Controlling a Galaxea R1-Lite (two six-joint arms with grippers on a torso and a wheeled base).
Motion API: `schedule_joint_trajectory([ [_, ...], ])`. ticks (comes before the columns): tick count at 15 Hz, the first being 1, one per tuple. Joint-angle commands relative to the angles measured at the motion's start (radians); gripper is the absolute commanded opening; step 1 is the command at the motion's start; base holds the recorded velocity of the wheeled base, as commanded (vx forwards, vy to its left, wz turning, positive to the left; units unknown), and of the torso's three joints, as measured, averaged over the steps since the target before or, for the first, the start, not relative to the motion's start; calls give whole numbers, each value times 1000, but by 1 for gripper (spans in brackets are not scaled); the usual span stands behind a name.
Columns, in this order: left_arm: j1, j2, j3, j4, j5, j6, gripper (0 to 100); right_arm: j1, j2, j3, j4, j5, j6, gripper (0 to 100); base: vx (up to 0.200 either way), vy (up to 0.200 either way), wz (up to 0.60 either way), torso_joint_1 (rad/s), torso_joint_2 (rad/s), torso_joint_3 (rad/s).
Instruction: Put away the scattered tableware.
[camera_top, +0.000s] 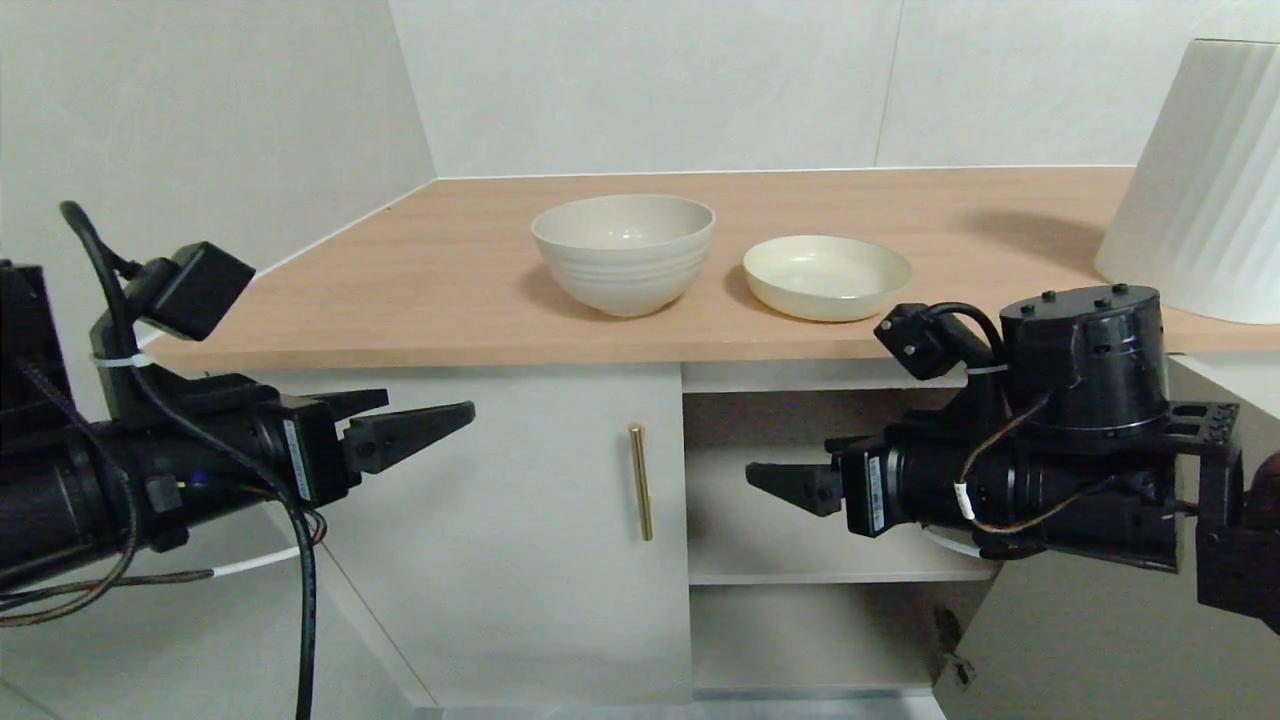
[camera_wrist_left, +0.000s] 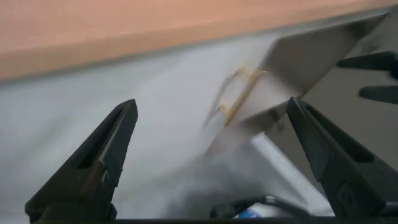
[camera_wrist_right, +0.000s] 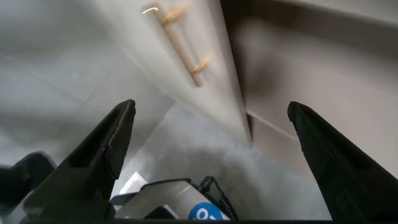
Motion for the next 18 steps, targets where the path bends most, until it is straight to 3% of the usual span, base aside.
schedule_joint_trajectory([
  [1,-1,16,-18,-1,0,-6,100,2,1,-1,-4,1,0,100,0,0,0,144,-559,-315],
  [3,-1,34,-30,7,4,-23,100,1,2,1,-4,1,-14,100,0,0,0,127,-532,-293],
  [7,-7,71,-119,199,0,-49,100,-7,16,7,-5,3,-29,100,0,0,0,172,-469,-295],
  [10,-47,97,-159,228,0,-159,100,-11,28,5,-5,3,-29,100,0,0,0,188,-471,-287],
  [13,-54,106,-233,381,-5,-179,100,-22,50,7,-48,1,-29,100,0,0,0,162,-383,-224],
  [15,-54,122,-257,392,-20,-238,100,-28,56,13,-76,1,-31,100,0,0,0,44,-100,-61],
  [16,-56,157,-283,390,-26,-314,100,-33,54,5,-73,3,-34,100,0,0,0,0,0,0],
  [18,-65,224,-326,389,-22,-428,100,-36,53,-59,-7,-11,-18,100,0,0,0,0,0,0],
])
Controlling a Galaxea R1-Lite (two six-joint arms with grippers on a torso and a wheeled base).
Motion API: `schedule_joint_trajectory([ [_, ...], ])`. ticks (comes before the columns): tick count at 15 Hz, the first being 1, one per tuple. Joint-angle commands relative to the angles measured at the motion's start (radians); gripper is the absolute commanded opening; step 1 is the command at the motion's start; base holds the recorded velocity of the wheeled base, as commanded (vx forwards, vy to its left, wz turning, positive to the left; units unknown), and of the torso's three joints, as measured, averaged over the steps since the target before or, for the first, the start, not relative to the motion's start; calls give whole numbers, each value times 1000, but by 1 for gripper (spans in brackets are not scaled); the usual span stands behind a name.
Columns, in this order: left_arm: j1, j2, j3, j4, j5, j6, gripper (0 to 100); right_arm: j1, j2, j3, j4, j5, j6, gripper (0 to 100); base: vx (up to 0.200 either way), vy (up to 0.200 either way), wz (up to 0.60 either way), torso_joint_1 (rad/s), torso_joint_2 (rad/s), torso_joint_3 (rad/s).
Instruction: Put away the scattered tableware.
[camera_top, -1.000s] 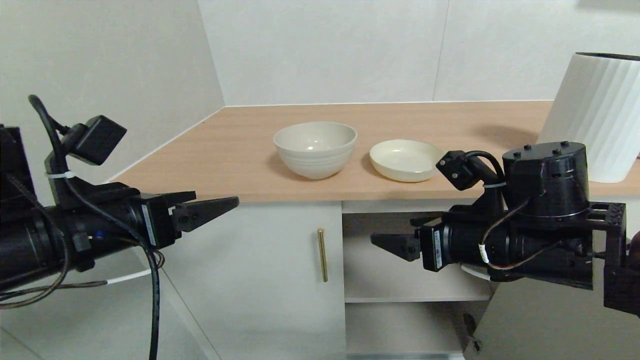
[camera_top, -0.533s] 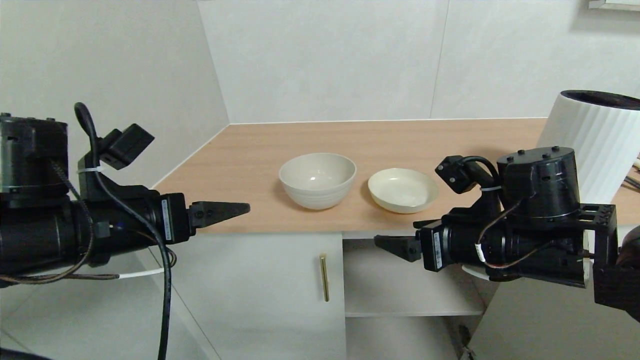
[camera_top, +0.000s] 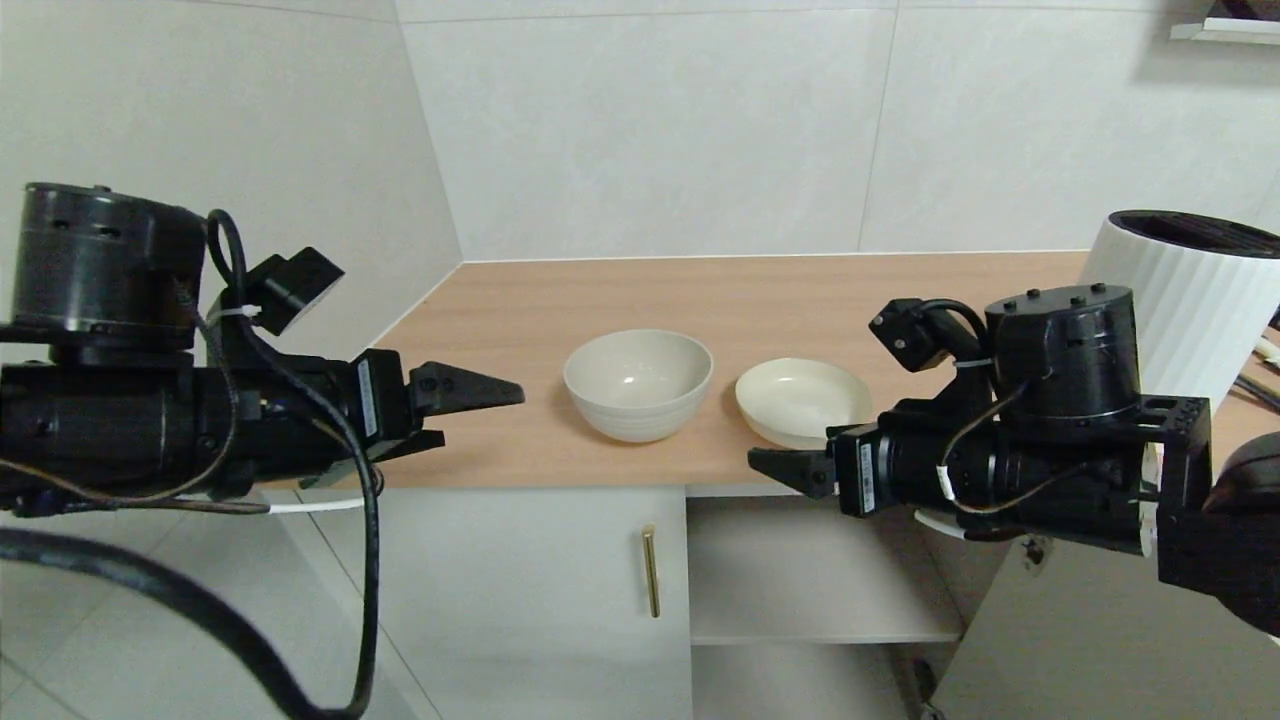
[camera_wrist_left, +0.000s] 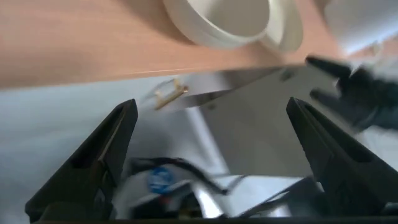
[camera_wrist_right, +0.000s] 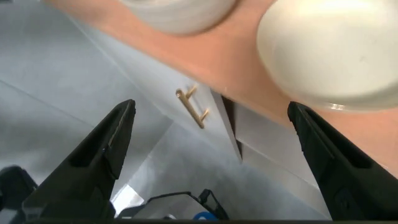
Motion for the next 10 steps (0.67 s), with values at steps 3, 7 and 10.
schedule_joint_trajectory([
  [3,-28,173,-79,-140,43,-215,100,-20,23,-244,287,-103,192,100,0,0,0,0,0,0],
  [7,-85,357,-119,-333,294,-229,100,-86,80,-351,353,-226,215,100,0,0,0,0,0,0],
  [10,-108,370,-122,-332,291,-232,100,-98,74,-336,348,-227,217,100,0,0,0,0,0,0],
])
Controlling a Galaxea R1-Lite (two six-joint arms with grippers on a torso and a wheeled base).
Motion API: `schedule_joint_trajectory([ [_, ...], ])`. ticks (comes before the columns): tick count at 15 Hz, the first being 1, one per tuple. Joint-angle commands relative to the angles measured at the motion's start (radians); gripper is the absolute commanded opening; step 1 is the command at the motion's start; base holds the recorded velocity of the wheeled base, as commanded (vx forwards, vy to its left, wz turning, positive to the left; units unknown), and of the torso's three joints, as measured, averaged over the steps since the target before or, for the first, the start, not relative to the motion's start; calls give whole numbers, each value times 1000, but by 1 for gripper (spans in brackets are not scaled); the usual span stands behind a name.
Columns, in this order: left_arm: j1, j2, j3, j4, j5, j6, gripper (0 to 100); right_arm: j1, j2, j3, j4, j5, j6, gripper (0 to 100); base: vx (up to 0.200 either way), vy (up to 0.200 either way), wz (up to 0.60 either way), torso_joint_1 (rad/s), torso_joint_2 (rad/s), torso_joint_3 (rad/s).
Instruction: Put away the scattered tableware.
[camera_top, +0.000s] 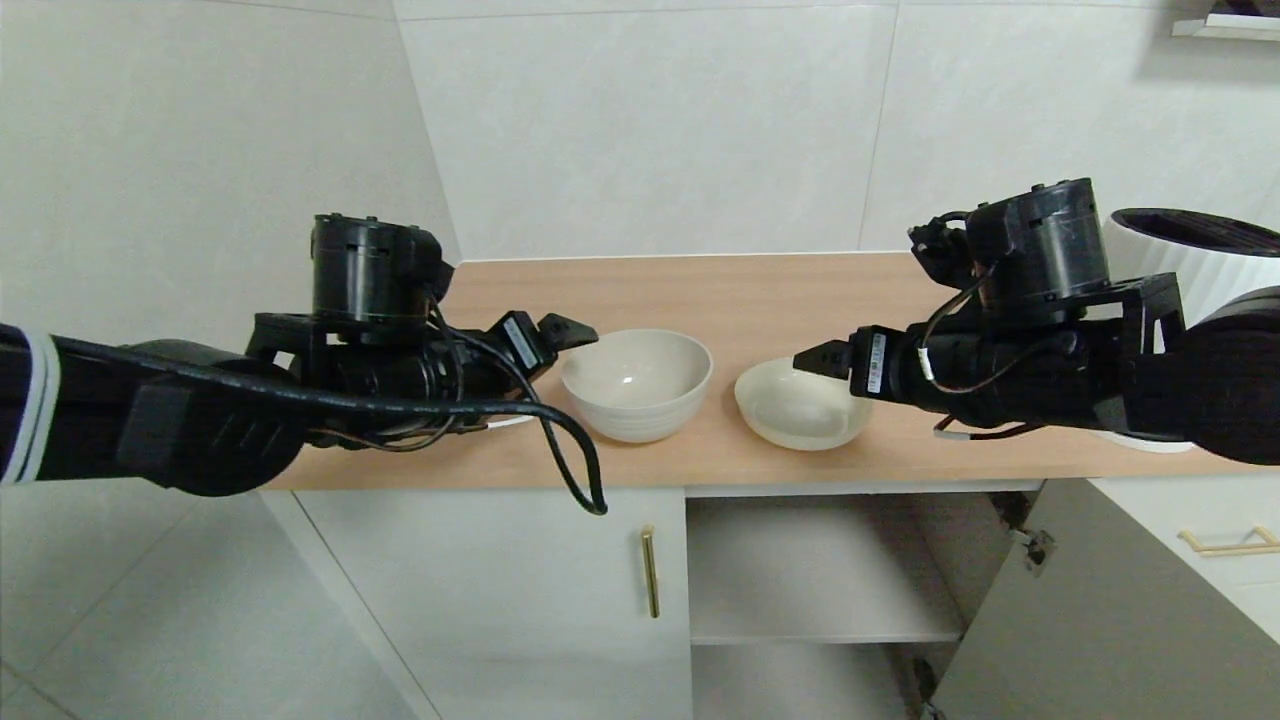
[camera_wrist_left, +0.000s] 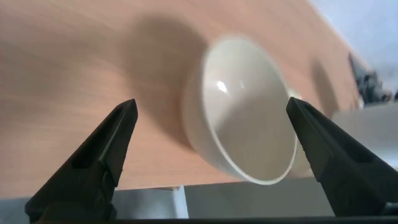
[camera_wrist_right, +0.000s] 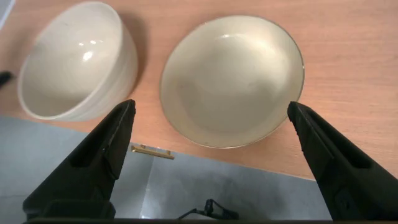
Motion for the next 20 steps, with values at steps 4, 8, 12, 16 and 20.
schedule_joint_trajectory([
  [4,-9,59,-6,-1,-29,-29,100,-16,6,11,-15,2,-3,100,0,0,0,0,0,0],
  [8,-9,61,-4,-1,-29,-30,100,-16,13,8,-15,-1,-5,100,0,0,0,0,0,0],
  [12,-11,79,-4,-1,-29,-30,0,-16,16,8,-15,-1,-5,100,0,0,0,0,0,0],
  [16,-11,76,-4,1,-29,-29,0,-16,18,8,-13,-1,-6,100,0,0,0,0,0,0],
  [20,-11,67,-2,2,-29,-30,0,-16,32,-1,-10,-10,-8,100,0,0,0,0,0,0],
])
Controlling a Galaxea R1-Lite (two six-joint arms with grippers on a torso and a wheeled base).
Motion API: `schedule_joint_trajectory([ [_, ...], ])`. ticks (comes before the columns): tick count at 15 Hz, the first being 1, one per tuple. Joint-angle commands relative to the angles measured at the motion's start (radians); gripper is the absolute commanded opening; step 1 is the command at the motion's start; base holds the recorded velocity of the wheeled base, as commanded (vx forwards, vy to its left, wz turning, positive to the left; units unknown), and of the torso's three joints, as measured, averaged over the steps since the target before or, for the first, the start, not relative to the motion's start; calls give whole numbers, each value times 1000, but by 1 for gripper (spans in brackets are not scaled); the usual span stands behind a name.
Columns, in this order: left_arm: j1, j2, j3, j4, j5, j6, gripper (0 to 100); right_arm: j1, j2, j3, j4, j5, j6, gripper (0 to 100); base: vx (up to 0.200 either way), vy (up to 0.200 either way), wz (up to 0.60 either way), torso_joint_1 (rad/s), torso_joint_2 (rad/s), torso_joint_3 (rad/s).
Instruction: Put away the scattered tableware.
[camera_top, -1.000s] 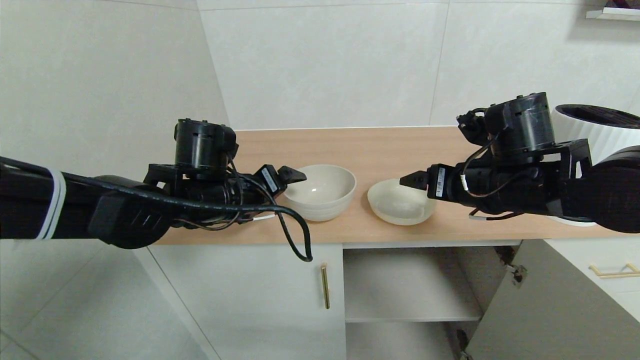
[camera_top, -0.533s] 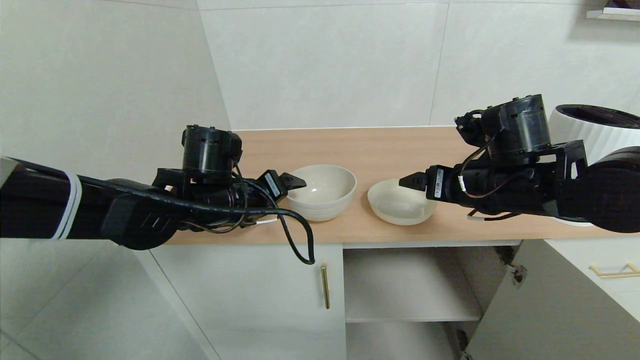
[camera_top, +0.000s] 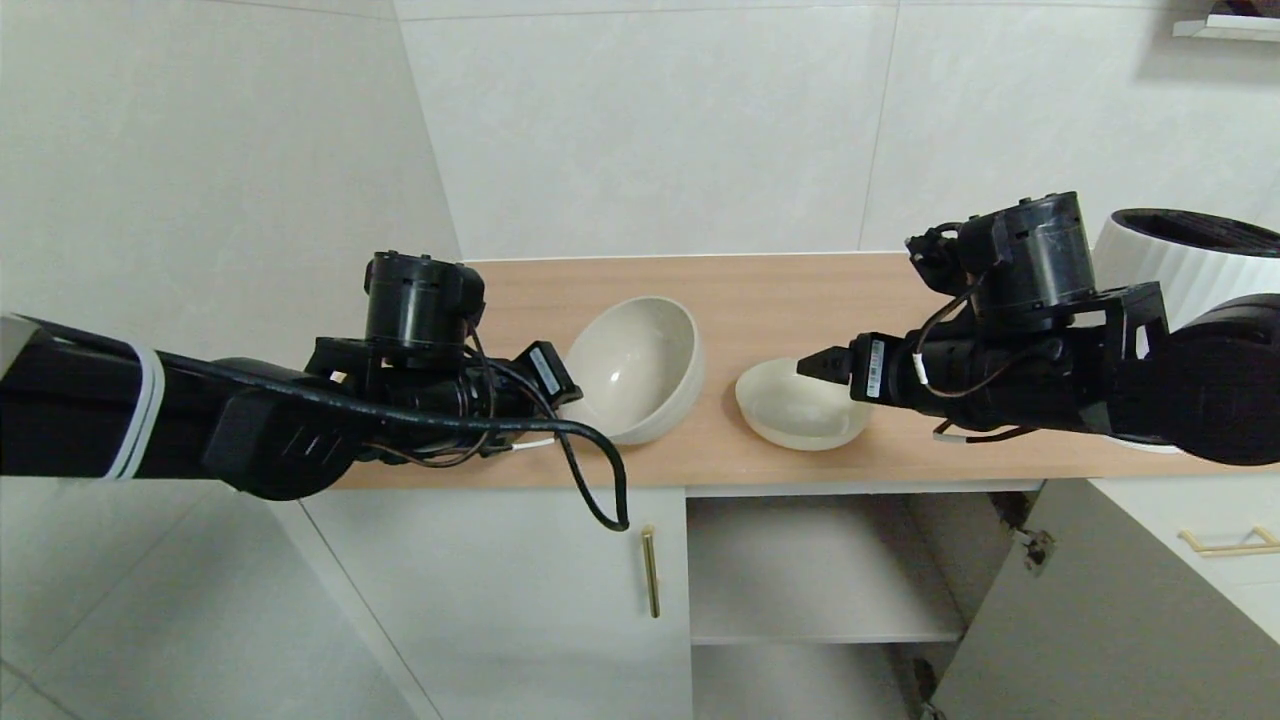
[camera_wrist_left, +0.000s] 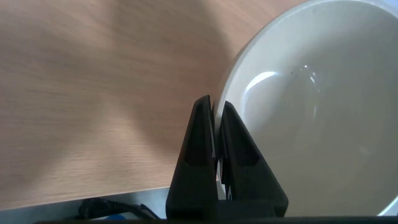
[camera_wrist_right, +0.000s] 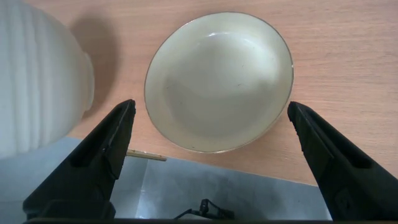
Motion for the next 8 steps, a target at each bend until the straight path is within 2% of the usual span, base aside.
schedule_joint_trajectory([
  [1,0,-7,1,0,0,0,0,0,19,-15,2,-16,-1,100,0,0,0,0,0,0],
  [8,0,-7,1,1,0,0,0,-18,181,-114,45,-269,-27,100,0,0,0,0,0,0],
])
